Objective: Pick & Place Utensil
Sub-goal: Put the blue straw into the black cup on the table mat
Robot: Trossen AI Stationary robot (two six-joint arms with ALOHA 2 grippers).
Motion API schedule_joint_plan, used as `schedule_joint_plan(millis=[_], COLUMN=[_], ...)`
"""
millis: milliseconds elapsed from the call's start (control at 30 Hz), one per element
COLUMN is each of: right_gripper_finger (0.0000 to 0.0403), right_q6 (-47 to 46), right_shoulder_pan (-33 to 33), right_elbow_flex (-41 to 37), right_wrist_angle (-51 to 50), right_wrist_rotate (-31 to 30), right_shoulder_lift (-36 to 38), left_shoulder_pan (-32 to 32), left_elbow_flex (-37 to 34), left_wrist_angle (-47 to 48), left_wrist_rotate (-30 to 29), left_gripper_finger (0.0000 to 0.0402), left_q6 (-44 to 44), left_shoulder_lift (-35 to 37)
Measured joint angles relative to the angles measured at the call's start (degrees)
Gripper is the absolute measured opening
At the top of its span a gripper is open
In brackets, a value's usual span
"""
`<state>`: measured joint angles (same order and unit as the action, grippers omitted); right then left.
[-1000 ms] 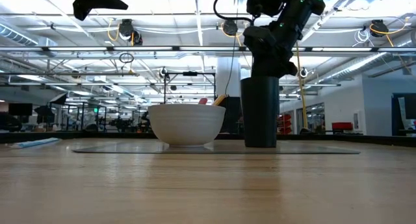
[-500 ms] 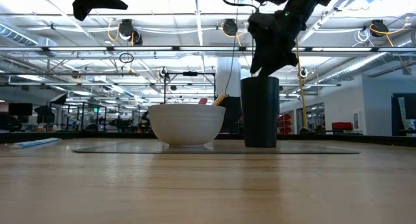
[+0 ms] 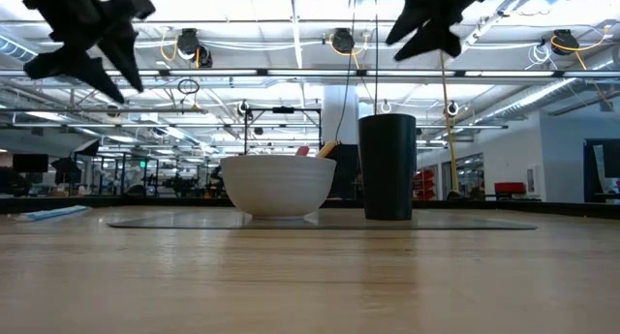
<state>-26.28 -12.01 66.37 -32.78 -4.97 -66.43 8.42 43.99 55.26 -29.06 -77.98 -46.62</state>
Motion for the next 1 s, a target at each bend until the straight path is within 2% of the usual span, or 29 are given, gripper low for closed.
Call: schedule_joint_plan(millis=[67, 233, 433, 600, 700, 800, 1000], right_gripper_finger=[0.0183, 0.0183, 0.0183, 0.0183, 0.0183, 0.0183, 0.0183], right_q6=[0.1, 1.6, 2.8, 3.4, 3.4, 3.4, 3.4], right_shoulder_pan=[0.1, 0.2, 0.2, 0.2, 0.2, 0.2, 0.2], right_elbow_flex=[0.0, 0.0, 0.0, 0.0, 0.0, 0.0, -0.5], right_wrist_angle=[-0.1, 0.0, -0.5, -0.5, -1.0, -2.5, -3.8], right_wrist_rotate=[-1.2, -1.5, -2.7, -2.7, -2.6, -2.5, -2.5], right_shoulder_lift=[2.8, 8.9, 13.8, 15.2, 15.2, 15.0, 15.0], left_shoulder_pan=[-0.9, -5.8, -15.6, -23.4, -27.9, -32.0, -39.0], left_elbow_flex=[0.0, 0.0, 0.0, 0.0, 0.0, 0.0, 0.0], left_wrist_angle=[2.3, 6.2, 7.0, 7.0, 7.3, 9.4, 12.3], left_wrist_rotate=[2.2, 5.5, 13.1, 18.1, 21.7, 22.0, 21.6], left_gripper_finger=[0.0151, 0.011, 0.007, 0.0053, 0.0056, 0.0073, 0.0143], left_q6=[-2.8, -3.6, 4.0, 10.3, 14.7, 18.0, 21.2], left_shoulder_lift=[-1.4, -5.9, -11.4, -14.9, -16.2, -16.9, -18.3])
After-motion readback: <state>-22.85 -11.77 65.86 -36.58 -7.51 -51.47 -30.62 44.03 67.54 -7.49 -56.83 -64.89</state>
